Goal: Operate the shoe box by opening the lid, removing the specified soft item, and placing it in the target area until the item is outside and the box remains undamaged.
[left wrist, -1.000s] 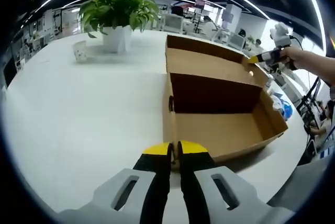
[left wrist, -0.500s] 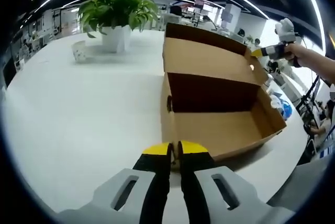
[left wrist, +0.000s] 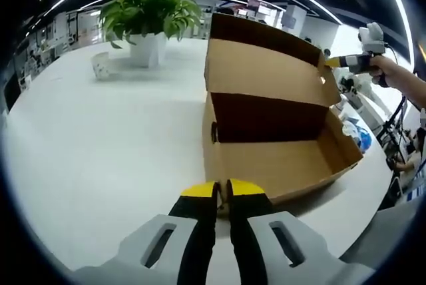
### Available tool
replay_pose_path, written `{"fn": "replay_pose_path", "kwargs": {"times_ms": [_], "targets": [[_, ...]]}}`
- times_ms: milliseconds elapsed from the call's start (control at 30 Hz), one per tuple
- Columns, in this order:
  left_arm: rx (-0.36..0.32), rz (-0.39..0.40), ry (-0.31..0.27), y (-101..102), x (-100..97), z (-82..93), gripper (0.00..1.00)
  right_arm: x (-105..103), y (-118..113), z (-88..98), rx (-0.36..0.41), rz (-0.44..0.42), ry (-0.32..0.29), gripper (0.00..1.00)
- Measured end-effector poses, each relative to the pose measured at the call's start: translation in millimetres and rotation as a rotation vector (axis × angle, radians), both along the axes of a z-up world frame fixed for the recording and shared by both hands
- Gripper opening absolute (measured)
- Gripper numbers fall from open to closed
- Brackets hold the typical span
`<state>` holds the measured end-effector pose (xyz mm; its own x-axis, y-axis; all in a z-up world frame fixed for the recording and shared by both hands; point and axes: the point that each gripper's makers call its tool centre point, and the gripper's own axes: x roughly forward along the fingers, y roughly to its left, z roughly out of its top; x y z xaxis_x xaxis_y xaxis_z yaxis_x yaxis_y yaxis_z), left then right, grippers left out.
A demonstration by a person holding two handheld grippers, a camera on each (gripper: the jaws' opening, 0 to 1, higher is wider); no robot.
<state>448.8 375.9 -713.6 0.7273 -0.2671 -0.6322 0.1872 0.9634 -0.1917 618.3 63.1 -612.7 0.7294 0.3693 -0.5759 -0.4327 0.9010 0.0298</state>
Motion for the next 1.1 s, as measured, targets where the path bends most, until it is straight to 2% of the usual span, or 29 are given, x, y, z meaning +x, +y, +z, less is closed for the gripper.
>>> {"fn": "replay_pose_path", "kwargs": {"times_ms": [400, 1100], "targets": [[0.000, -0.001, 0.001, 1, 0.6, 0.3, 0.04, -14, 3, 11.3, 0.017, 0.014, -0.052, 0.00], [-0.002, -0.014, 0.003, 1, 2.4, -1.0, 0.04, -33, 4, 19.2, 0.046, 0.026, -0.111, 0.00]]}}
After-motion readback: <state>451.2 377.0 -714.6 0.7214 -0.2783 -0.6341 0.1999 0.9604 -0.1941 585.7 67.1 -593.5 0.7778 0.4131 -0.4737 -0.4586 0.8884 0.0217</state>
